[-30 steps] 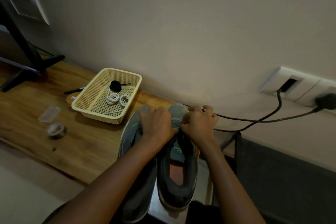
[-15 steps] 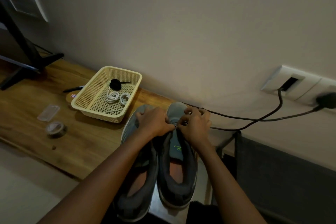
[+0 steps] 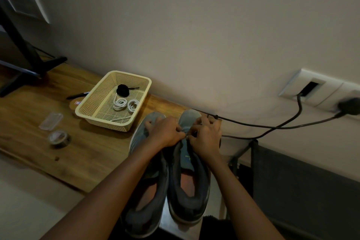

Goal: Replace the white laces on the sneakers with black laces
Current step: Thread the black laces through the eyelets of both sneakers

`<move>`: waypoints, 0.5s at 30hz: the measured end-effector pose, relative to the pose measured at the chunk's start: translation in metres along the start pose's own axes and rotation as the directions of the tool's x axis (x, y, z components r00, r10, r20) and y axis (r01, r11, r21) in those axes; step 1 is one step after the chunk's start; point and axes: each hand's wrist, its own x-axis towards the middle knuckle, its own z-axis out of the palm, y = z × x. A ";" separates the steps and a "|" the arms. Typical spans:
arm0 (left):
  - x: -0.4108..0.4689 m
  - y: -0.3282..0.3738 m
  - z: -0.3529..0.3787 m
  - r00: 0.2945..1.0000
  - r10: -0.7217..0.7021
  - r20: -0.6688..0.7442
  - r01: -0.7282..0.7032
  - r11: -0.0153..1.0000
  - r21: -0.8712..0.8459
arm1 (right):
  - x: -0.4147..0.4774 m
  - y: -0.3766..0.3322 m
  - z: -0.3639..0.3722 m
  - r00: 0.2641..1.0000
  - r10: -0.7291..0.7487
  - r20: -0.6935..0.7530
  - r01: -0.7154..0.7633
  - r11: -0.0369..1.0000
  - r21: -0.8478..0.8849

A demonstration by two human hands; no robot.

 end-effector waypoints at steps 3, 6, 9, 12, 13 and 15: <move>0.001 -0.001 -0.001 1.000 -0.010 -0.013 0.010 1.000 -0.006 | -0.002 -0.001 0.000 0.998 0.069 -0.015 -0.067 0.992 0.105; 0.002 -0.004 -0.001 1.000 -0.004 0.002 0.004 1.000 -0.019 | -0.003 -0.003 0.001 0.994 0.105 -0.028 -0.099 0.978 0.183; 0.005 -0.011 0.002 0.999 -0.012 0.053 0.020 0.986 -0.168 | -0.005 -0.003 0.004 0.993 0.118 -0.011 -0.112 0.963 0.244; 0.007 -0.011 0.005 0.998 -0.024 0.062 0.039 0.965 -0.258 | -0.004 -0.002 0.006 0.994 0.105 -0.039 -0.088 0.948 0.306; 0.006 -0.010 0.005 0.997 -0.034 0.065 0.049 0.968 -0.245 | -0.004 -0.003 0.007 0.994 0.103 -0.045 -0.084 0.946 0.313; 0.006 -0.008 0.005 0.996 -0.043 0.072 0.059 0.969 -0.241 | -0.003 -0.005 0.012 0.994 0.096 -0.054 -0.073 0.941 0.330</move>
